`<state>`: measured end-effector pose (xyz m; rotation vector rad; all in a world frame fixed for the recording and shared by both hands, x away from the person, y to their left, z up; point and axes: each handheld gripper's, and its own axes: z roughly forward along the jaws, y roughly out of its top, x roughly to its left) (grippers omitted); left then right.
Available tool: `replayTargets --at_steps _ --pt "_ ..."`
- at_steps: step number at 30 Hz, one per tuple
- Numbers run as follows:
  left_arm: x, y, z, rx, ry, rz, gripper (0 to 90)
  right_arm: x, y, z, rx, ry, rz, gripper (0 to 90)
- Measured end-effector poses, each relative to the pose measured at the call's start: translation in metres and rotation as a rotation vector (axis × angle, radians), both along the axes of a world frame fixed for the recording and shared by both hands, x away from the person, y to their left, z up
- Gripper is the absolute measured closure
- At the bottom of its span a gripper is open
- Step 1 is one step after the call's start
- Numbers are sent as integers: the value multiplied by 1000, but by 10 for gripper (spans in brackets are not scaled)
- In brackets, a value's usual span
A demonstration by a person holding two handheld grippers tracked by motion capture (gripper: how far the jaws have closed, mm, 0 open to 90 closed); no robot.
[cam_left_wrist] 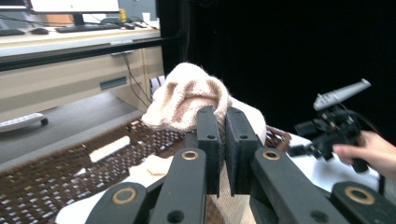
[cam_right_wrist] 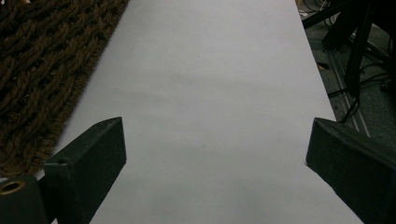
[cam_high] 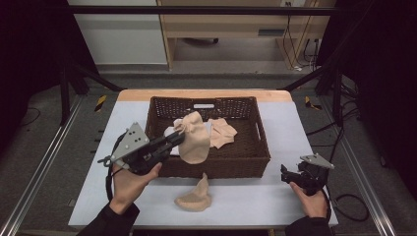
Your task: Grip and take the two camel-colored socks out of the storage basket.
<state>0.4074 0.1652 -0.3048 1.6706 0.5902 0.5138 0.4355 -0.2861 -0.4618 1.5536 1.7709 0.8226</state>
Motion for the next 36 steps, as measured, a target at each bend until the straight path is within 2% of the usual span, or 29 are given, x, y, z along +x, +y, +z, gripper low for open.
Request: replayTargets --at_steps 9,13,20,29,33,36 --pt "-20 -5 -27 48 27 -40 850 -1 0 0 5 1 -3 52" --pt "-26 -8 -43 69 61 -57 849 0 0 -1 -1 2 -1 52" --pt "-35 -11 -81 125 145 -91 850 -1 0 0 8 1 -3 52" --pt "-28 -7 -132 214 270 -73 848 -1 0 -1 1 4 -3 52" --pt "-20 -4 -146 228 304 -48 843 -1 0 -1 -4 5 1 52" --pt "-17 -3 -153 249 321 -43 792 -1 0 -1 -6 3 3 52"
